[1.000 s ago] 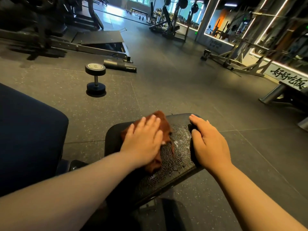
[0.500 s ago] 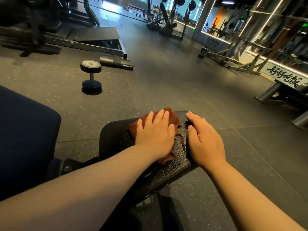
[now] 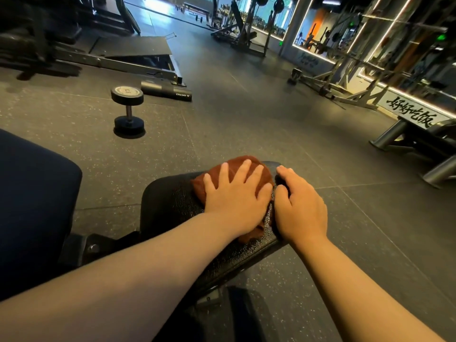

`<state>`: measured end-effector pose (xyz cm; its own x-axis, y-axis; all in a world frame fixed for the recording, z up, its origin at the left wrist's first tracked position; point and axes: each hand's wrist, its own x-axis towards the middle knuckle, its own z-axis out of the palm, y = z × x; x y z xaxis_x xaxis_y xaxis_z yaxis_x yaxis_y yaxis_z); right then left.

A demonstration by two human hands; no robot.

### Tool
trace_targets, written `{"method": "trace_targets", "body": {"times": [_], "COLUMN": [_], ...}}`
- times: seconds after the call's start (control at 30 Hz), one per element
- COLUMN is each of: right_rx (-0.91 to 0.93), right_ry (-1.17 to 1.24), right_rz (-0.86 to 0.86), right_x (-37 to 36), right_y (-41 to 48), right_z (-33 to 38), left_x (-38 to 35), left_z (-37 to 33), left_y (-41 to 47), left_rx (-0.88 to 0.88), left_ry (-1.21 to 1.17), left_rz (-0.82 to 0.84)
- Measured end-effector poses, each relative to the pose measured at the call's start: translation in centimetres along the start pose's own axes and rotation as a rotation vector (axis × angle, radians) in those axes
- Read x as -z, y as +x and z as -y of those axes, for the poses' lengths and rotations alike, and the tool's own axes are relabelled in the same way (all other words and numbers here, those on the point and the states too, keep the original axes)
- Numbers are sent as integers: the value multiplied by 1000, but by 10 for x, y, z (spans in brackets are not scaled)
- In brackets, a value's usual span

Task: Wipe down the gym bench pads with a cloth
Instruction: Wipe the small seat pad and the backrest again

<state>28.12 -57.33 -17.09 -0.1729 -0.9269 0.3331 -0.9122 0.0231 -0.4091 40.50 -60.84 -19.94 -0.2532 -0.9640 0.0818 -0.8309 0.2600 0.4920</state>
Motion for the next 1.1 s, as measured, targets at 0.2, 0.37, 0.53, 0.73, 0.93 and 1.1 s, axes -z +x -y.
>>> {"method": "trace_targets", "body": {"times": [0.2,0.37,0.53,0.73,0.93,1.1], "right_rx": [12,-60,-54,-37,-83,-70], "right_ry": [57,42,85,169,312,354], "right_rz": [-42,-67,-55,-97,-152,-171], "right_x": [-2,-6,-7,-8,-8,-7], "right_y": [-1,2,0,1,-2,1], "right_z": [-1,-3,-5,-8,-8,-10], "left_x": [-1,3,-3,-2,-5,-2], "left_z": [24,1,1,12,-12,4], "left_y": [-32,30,-30,-7,17,-25], "left_rx": [-215,31,-359,-241,-184,-520], "left_ry": [-27,-38,2,-34,104,5], "left_rz": [-81,-39,-68,-80,-77,-45]}}
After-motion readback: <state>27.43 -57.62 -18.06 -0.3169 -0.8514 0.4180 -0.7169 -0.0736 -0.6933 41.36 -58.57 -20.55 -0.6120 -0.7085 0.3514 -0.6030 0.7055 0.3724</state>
